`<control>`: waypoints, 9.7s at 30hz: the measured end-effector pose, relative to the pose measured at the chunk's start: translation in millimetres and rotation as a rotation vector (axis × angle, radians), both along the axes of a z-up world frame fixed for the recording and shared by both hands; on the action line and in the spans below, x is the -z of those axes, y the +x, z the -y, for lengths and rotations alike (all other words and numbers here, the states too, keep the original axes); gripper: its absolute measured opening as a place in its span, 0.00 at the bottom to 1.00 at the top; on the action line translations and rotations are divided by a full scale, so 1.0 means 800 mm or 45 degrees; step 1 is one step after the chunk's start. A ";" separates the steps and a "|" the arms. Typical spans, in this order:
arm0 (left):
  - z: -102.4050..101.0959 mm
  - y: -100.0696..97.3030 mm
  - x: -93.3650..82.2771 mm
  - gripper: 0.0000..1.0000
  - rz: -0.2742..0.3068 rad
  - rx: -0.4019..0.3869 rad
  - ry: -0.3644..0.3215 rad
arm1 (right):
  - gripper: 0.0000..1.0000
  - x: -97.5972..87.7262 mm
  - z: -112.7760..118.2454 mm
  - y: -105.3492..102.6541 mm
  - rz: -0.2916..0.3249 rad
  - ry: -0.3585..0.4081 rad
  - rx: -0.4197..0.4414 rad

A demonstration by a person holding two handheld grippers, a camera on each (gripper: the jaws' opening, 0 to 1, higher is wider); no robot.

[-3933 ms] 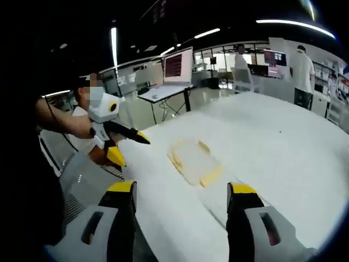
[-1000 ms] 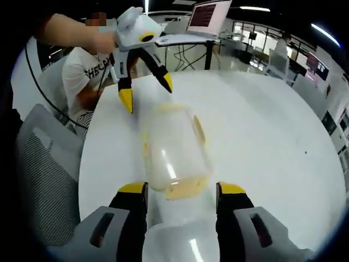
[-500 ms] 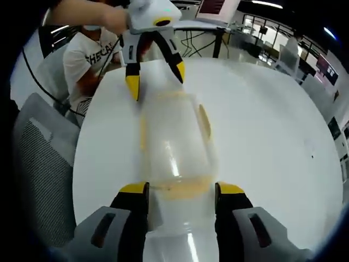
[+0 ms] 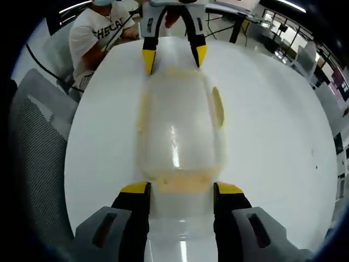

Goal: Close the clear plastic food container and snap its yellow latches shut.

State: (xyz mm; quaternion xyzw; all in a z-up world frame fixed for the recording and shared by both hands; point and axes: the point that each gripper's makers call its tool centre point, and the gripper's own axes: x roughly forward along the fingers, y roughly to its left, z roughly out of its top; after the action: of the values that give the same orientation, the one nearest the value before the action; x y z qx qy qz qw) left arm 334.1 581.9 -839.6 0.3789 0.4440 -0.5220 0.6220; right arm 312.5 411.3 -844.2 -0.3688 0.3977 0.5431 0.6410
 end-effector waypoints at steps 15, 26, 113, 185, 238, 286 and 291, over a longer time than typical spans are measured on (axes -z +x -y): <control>0.007 0.005 0.012 0.37 0.017 0.206 0.054 | 0.38 0.007 -0.002 0.002 -0.034 -0.096 -0.056; 0.007 0.002 0.010 0.33 0.019 0.208 0.034 | 0.36 0.007 -0.001 0.002 -0.041 -0.133 -0.074; 0.093 0.004 -0.083 0.33 0.128 0.170 0.059 | 0.35 -0.076 0.089 0.002 -0.036 -0.208 -0.090; 0.277 -0.015 -0.072 0.33 0.075 0.273 -0.096 | 0.35 -0.079 0.268 -0.033 -0.026 -0.223 0.016; 0.248 -0.042 -0.067 0.32 -0.108 -0.133 -0.182 | 0.36 -0.092 0.279 -0.033 -0.231 0.213 0.377; 0.284 -0.031 -0.068 0.25 -0.331 -1.099 -0.621 | 0.24 -0.066 0.250 -0.037 -0.431 0.506 0.991; 0.282 -0.034 -0.072 0.22 -0.383 -1.203 -0.652 | 0.24 -0.068 0.247 -0.034 -0.457 0.458 0.916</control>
State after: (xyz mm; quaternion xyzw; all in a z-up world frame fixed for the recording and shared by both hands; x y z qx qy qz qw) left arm 306.6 356.5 -782.1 -0.1031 0.5082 -0.3261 0.7904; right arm 285.1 213.7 -789.8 0.0105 0.5049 0.4015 0.7641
